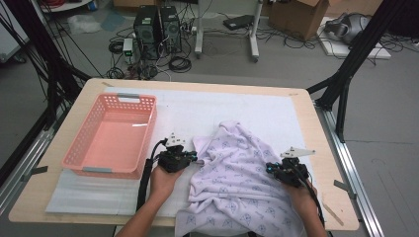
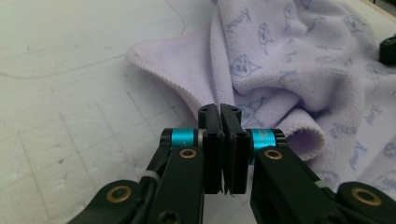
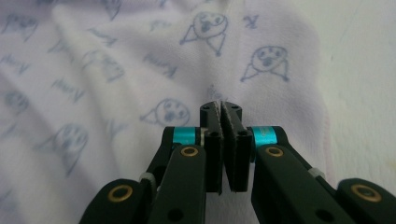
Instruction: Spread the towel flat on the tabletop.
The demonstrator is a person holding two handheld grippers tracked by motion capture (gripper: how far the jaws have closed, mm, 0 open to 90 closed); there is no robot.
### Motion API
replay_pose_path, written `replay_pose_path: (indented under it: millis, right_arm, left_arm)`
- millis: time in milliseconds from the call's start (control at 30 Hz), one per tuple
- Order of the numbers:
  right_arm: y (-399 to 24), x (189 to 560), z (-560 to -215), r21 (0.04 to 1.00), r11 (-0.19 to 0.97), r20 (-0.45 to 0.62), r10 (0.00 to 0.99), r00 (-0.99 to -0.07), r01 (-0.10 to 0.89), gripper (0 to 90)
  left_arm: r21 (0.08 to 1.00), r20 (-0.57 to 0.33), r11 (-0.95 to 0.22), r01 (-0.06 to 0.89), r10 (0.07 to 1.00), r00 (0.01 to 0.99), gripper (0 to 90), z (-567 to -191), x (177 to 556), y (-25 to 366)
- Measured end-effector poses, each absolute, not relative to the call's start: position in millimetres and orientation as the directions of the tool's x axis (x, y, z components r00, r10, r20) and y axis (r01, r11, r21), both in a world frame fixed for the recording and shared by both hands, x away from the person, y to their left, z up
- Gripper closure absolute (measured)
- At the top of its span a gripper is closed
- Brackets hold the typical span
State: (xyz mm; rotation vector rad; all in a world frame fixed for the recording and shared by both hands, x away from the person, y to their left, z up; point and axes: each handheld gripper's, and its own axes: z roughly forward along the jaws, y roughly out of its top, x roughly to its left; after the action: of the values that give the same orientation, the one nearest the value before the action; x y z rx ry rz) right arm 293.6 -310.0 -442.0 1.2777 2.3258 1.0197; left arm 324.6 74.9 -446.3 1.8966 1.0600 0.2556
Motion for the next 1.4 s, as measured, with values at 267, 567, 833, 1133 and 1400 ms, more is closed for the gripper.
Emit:
replay_pose_path:
  millis: [267,567,833,1133,1400]
  right_arm:
    - [-330.6,245.9,-438.3,0.691,0.374,0.091,0.804,-0.587,0.619,86.7]
    - [-331.2,286.2,-412.5,0.769,0.302,0.048,0.851,-0.522,0.564,73.1]
    - [-316.2,351.5,-424.5,0.709,0.321,0.044,0.868,-0.495,0.627,69.1]
    - [-268.2,370.1,-439.4,0.709,0.377,0.103,0.781,-0.616,0.596,62.4]
    - [-257.3,366.5,-437.4,0.69,0.428,0.039,0.783,-0.621,0.584,86.7]
  left_arm:
    - [0.797,-0.241,-0.208,0.567,0.751,0.615,86.7,-450.2,313.5,87.7]
    - [0.853,-0.249,-0.122,0.508,0.76,0.601,54.4,-446.1,328.6,80.0]
    - [0.807,-0.238,-0.171,0.565,0.781,0.577,50.0,-451.8,350.9,64.9]
    - [0.784,-0.144,-0.293,0.547,0.771,0.62,76.5,-449.6,348.2,51.0]
    - [0.782,-0.16,-0.263,0.565,0.791,0.59,86.5,-446.0,348.5,54.9]
